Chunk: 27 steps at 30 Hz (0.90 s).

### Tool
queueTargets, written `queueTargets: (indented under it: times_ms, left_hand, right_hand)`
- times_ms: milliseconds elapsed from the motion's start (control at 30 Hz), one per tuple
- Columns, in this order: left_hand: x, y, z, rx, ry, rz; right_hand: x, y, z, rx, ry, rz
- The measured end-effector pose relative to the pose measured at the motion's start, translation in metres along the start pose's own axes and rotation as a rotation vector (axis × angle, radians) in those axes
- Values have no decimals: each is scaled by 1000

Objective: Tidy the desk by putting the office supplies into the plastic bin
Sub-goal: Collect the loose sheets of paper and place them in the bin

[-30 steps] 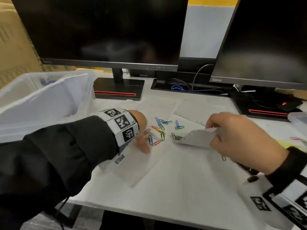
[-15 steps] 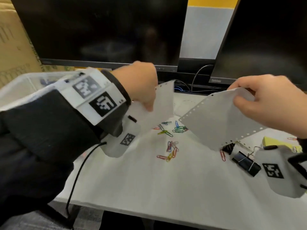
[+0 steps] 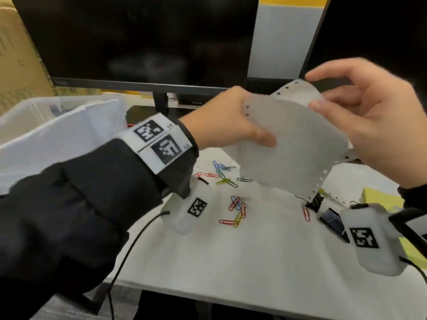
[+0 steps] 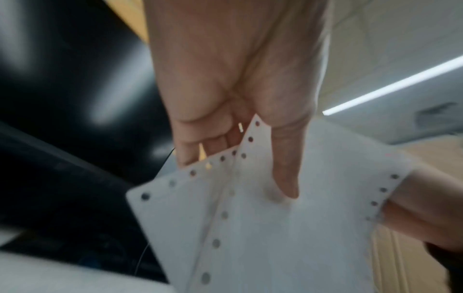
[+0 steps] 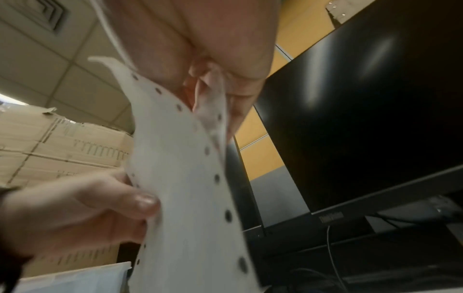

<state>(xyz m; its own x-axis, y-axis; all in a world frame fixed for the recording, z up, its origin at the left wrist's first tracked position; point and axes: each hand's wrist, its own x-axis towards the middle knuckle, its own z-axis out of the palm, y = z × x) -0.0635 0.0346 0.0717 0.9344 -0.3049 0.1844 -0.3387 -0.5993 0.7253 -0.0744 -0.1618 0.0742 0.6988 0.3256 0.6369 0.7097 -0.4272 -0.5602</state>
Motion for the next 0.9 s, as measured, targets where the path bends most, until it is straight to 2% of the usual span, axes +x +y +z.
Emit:
queueTargets:
  times_ms: [133, 233, 300, 367, 400, 467, 533, 600, 667, 767, 833, 900]
  left_hand:
    - [7, -13, 9, -433, 103, -1]
    - [12, -15, 9, -706, 83, -40]
    - [14, -13, 11, -793, 43, -25]
    - [18, -7, 15, -798, 5, -15]
    - [21, -5, 17, -746, 4, -17]
    - [29, -4, 19, -482, 91, -40]
    - [39, -11, 18, -142, 250, -36]
    - [48, -27, 13, 163, 318, -35]
    - [56, -49, 8, 462, 230, -167]
    - [61, -79, 7, 807, -31, -418]
    - [58, -91, 14, 826, -163, -526]
    - [57, -101, 21, 789, -226, -571]
  right_hand:
    - [-8, -2, -7, 153, 88, 17]
    - [-19, -2, -8, 303, 102, 111]
    - [-28, 3, -5, 340, 65, 91]
    - [-35, 7, 3, 241, -8, 50]
    - [-37, 10, 5, 152, -64, 74]
    - [-40, 22, 6, 28, -96, 175]
    - [-41, 29, 3, -54, -33, 241]
    - [-41, 35, -2, -141, 30, 289]
    - [-43, 38, -2, -227, 63, 331]
    - [-46, 49, 5, -405, 57, 324]
    - [-44, 56, 8, -466, 49, 336]
    - [-41, 59, 9, -488, 44, 335]
